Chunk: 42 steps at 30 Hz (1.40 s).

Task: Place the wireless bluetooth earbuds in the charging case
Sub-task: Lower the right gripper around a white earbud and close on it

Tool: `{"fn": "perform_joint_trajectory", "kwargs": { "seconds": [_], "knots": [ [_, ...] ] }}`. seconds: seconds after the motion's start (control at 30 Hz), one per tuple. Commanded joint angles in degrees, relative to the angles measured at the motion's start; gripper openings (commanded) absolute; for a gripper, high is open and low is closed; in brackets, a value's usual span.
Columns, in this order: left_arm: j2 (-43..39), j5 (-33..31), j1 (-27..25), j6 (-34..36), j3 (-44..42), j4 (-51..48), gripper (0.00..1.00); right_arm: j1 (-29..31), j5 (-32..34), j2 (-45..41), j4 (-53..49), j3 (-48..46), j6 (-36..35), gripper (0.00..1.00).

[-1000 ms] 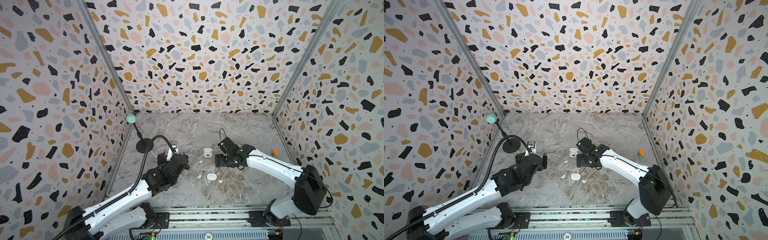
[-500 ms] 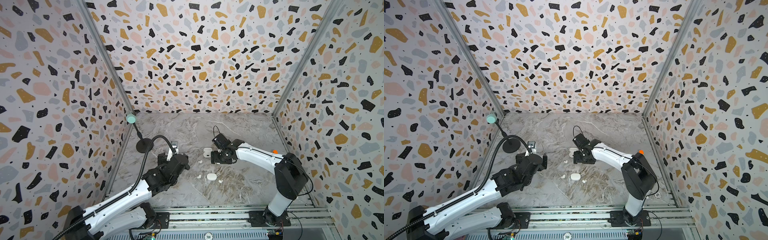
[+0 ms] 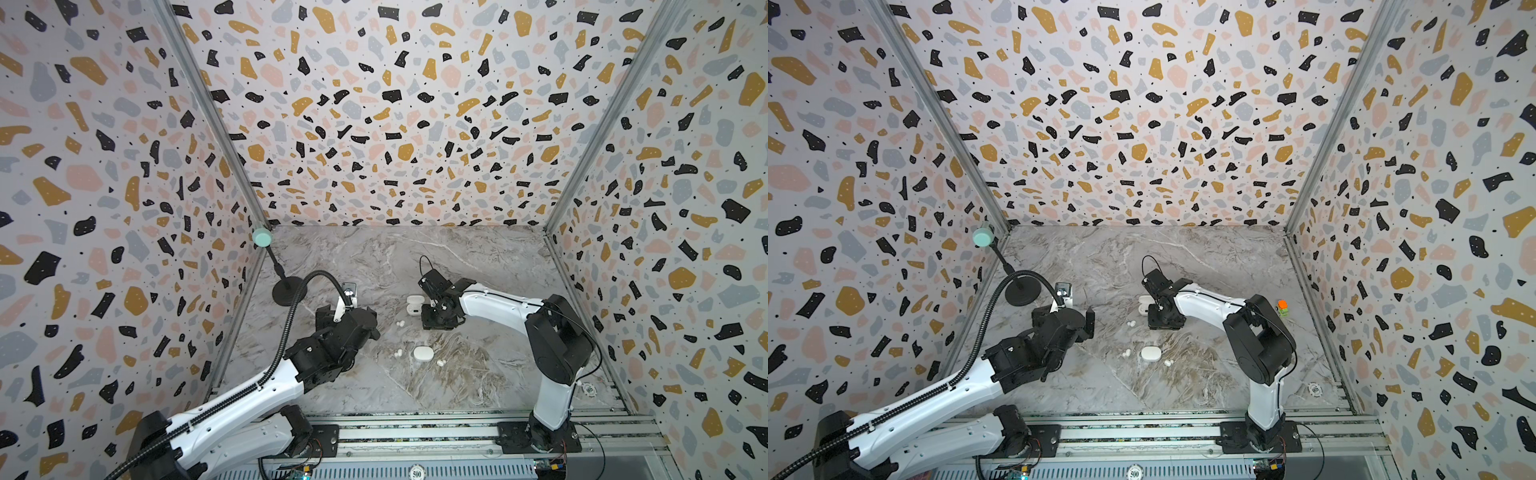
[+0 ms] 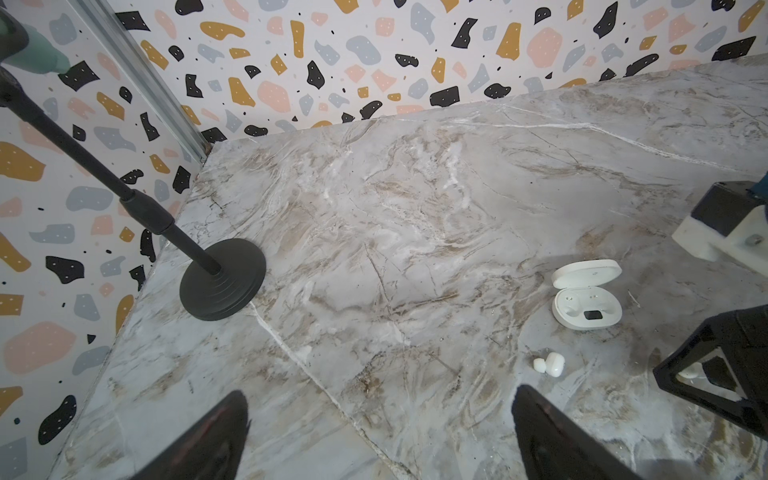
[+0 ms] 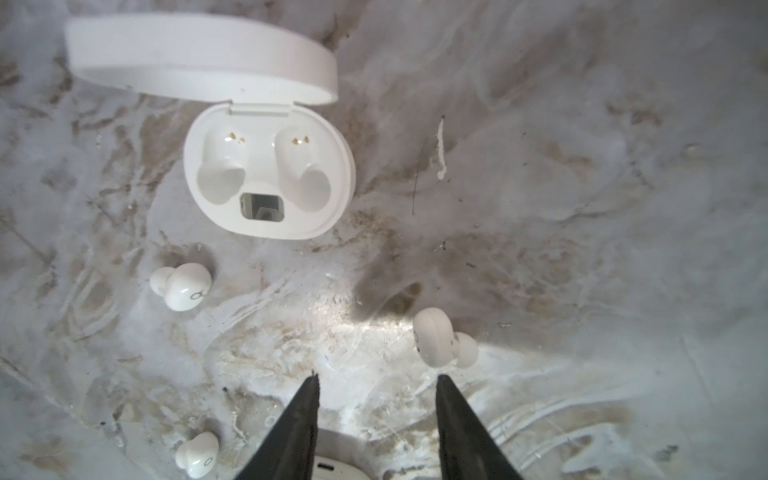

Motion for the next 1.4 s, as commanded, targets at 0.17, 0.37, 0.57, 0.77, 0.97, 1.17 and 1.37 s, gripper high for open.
{"fn": "perform_joint_trajectory", "kwargs": {
  "seconds": [0.17,0.37,0.57,0.77,0.97,1.17,1.37],
  "knots": [
    [0.46,0.18,0.32,0.78,-0.67,1.31,1.00,-0.10,3.00,0.31,-1.60,2.92,0.13,0.46],
    [0.59,0.31,0.31,0.88,-0.77,1.33,1.00,0.12,4.88,0.94,-2.60,3.43,0.25,0.44],
    [0.89,0.48,0.30,1.06,-0.82,1.44,1.00,0.21,5.54,1.82,-3.38,3.84,0.97,0.44],
    [1.12,0.76,0.35,1.06,-0.82,1.45,1.00,0.30,5.73,1.83,-3.28,3.85,0.84,0.42],
    [1.35,0.92,0.33,1.19,-0.80,1.49,1.00,0.30,5.78,1.93,-3.16,3.58,0.71,0.40],
    [1.41,1.11,0.38,1.24,-0.75,1.48,1.00,0.30,5.93,2.18,-3.24,3.49,0.71,0.38],
    [1.51,1.36,0.35,1.25,-0.82,1.53,1.00,0.30,5.99,2.48,-3.25,3.43,0.71,0.37]
  ]
}}
